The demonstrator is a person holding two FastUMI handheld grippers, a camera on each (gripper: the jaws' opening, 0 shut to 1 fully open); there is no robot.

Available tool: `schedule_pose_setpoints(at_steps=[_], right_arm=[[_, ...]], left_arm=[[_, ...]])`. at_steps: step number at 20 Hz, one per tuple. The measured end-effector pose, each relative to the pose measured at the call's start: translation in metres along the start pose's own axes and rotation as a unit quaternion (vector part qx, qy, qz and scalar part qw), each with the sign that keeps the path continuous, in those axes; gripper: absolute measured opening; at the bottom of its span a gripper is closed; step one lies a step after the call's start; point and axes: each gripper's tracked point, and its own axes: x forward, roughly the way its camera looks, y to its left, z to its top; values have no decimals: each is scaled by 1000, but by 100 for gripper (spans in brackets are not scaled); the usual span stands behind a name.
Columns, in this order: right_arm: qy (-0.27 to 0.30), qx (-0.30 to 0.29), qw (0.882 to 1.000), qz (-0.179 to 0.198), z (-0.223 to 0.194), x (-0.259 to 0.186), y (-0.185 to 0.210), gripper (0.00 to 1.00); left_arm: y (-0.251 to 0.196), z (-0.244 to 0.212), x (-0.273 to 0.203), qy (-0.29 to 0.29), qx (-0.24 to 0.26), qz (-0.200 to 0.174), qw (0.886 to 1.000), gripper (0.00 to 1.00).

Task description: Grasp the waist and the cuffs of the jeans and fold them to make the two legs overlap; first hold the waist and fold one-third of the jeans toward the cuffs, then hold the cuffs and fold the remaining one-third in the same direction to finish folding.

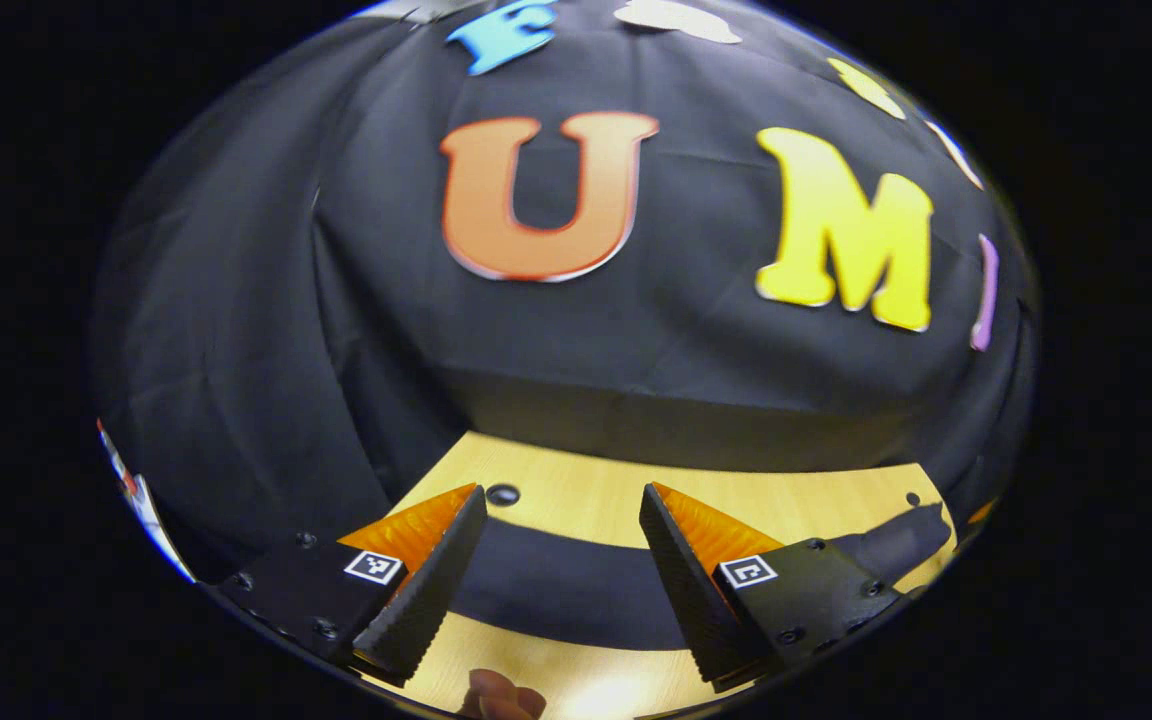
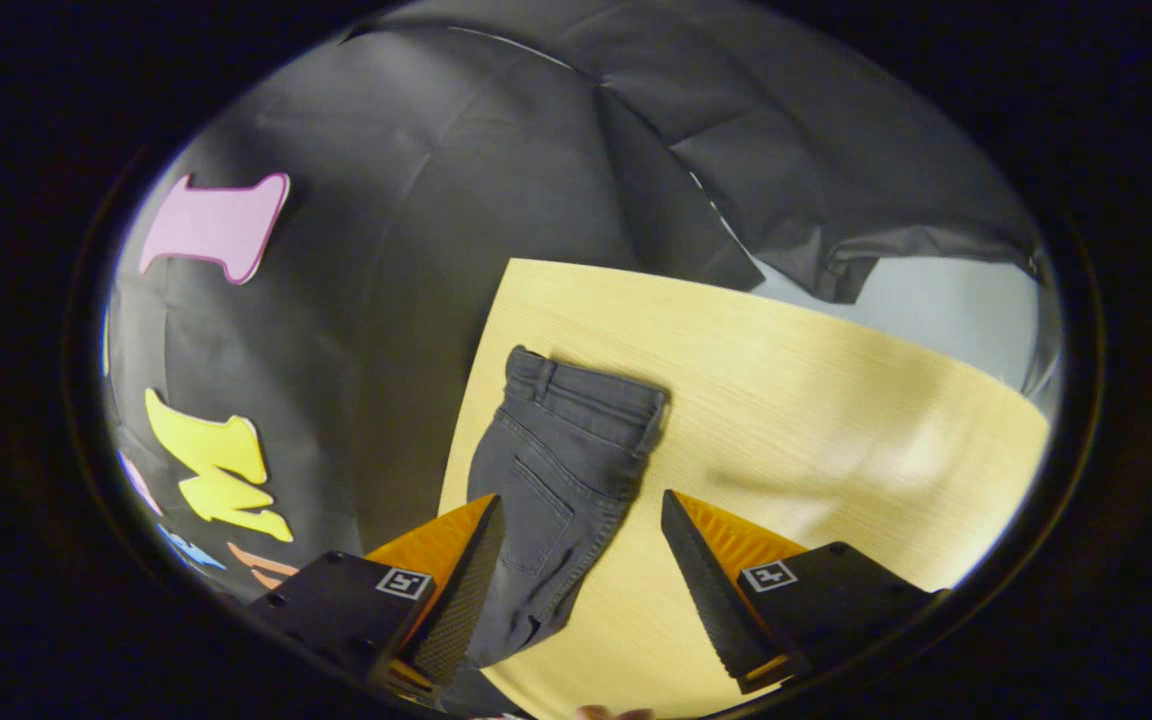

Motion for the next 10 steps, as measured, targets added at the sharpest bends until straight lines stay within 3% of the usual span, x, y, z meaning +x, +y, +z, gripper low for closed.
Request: schedule_pose_setpoints(at_steps=[4,8,10], right_arm=[[12,12,1000,4,-15,21,-6,96],[15,-12,1000,-1,-19,51,3,96],[15,-22,1000,-4,-20,64,7,96]], left_arm=[[-49,28,-55,-54,66,-66,994,100],[-81,53,-91,-49,45,-128,989,100],[-90,64,-95,-54,55,-135,988,100]])
